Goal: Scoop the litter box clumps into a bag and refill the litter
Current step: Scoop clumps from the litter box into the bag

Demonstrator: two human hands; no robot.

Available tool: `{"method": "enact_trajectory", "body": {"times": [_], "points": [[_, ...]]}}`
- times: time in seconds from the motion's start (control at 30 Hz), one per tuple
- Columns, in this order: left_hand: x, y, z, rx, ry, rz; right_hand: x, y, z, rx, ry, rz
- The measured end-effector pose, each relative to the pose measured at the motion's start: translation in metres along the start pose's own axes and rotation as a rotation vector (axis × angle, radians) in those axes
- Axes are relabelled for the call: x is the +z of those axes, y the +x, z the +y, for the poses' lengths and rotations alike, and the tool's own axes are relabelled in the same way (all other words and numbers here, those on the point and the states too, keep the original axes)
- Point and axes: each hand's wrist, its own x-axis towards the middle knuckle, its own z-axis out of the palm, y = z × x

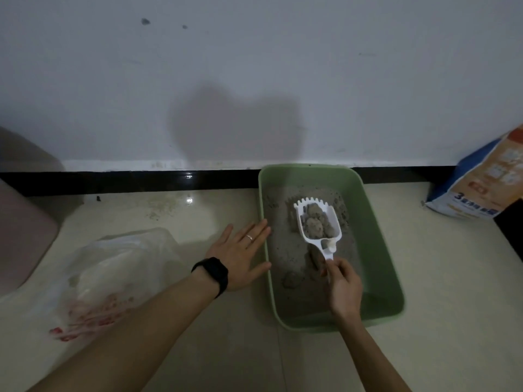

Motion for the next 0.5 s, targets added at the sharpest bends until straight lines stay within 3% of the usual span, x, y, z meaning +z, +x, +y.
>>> {"method": "enact_trajectory", "body": {"times": [0.17,0.33,0.5], "points": [[-0.029,-0.004,-0.025,0.022,0.086,-0.085,-0.011,0.001,-0.010,-0.074,-0.038,0.010],[-0.052,-0.039,-0.098,-0.213,0.098,-0.109,-0.005,-0.004,-0.020,-0.115,-0.025,-0.015],[-0.042,-0.125,-0.172,-0.351,0.132,-0.156,0.019,-0.022,-0.033,-0.154,0.037,-0.169]]}}
